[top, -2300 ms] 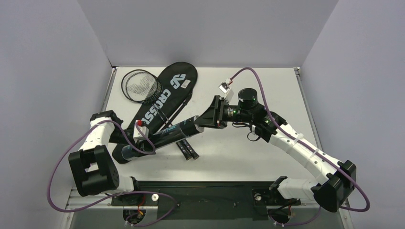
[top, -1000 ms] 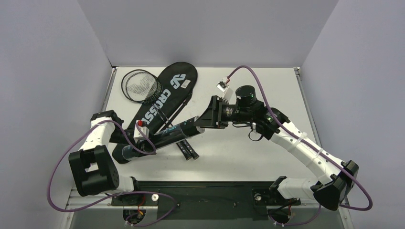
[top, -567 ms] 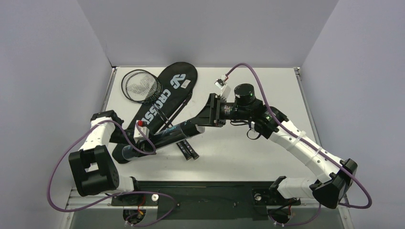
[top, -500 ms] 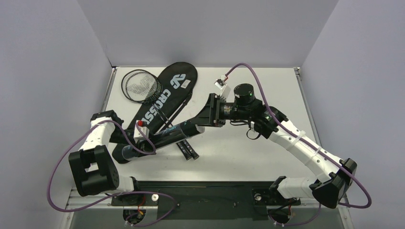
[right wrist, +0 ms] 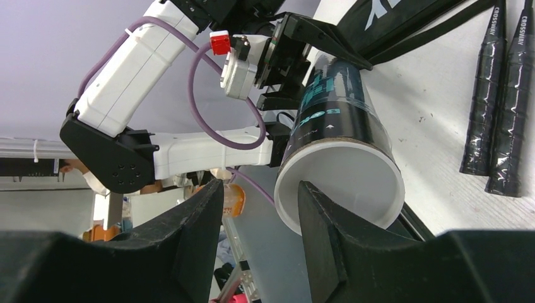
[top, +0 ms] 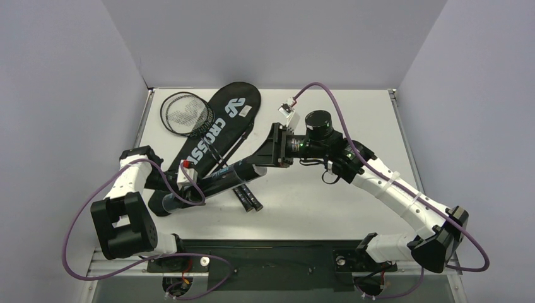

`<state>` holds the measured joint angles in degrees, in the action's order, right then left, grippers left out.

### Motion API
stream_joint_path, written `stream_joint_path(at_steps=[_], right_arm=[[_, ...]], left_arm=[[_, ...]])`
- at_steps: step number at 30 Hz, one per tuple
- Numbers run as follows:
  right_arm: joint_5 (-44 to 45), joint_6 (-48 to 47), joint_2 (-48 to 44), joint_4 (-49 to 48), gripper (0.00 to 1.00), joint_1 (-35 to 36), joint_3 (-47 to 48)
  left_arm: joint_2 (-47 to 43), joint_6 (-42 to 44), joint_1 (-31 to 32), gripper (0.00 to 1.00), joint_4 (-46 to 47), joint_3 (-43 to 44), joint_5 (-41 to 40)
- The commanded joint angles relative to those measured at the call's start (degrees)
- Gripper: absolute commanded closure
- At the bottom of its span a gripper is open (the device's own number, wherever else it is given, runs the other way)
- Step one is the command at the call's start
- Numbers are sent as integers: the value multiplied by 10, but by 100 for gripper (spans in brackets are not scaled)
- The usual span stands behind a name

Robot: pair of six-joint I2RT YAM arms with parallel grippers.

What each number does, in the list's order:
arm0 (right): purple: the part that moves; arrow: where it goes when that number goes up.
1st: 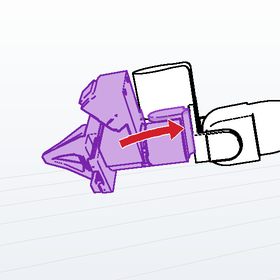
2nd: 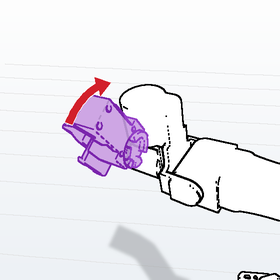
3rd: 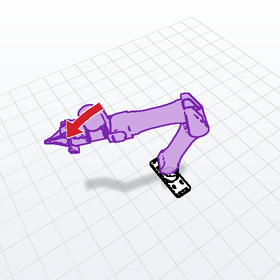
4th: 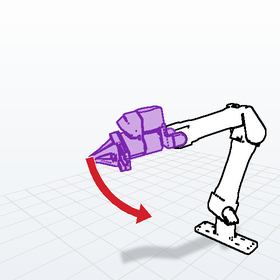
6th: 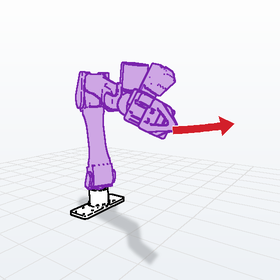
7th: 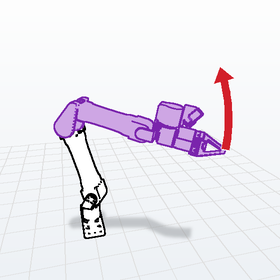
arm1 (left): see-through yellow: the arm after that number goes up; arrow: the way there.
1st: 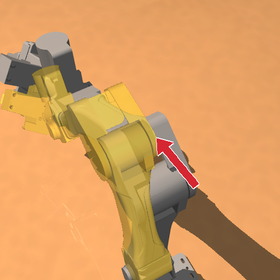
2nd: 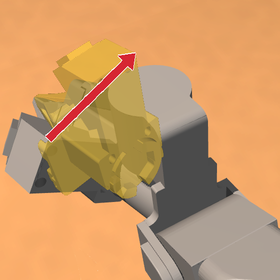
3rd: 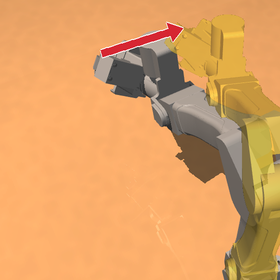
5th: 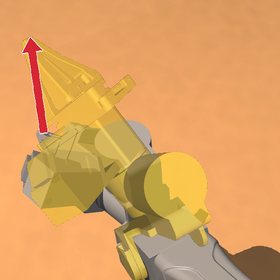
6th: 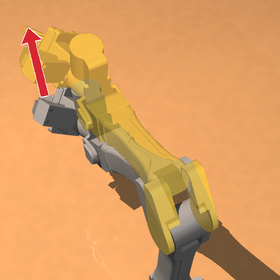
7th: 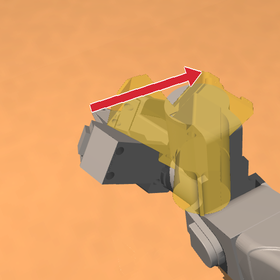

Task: Pack up the badminton gear
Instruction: Close the lid on the shuttle tube.

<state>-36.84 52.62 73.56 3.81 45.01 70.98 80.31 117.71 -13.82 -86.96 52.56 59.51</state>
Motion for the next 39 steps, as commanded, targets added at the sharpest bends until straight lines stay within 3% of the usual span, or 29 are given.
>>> stream_joint_path(at_steps=[1, 16, 23, 29, 32, 39], right_arm=[[-3, -10, 22, 2, 58, 18, 18], [26, -57, 23, 78, 57, 23, 29], [12, -62, -24, 97, 58, -45, 22], [4, -56, -45, 92, 71, -72, 4], [4, -52, -43, 87, 84, -72, 0], [15, -51, -20, 76, 94, -44, 1]], left_arm=[[-3, 10, 4, 89, -49, 17, 48], [-2, 13, 4, 89, -48, 12, 49], [-5, 13, 5, 89, -48, 10, 46], [-4, 12, 5, 89, -48, 10, 50], [-4, 11, 5, 89, -48, 10, 49], [-5, 10, 6, 89, -48, 11, 49]])
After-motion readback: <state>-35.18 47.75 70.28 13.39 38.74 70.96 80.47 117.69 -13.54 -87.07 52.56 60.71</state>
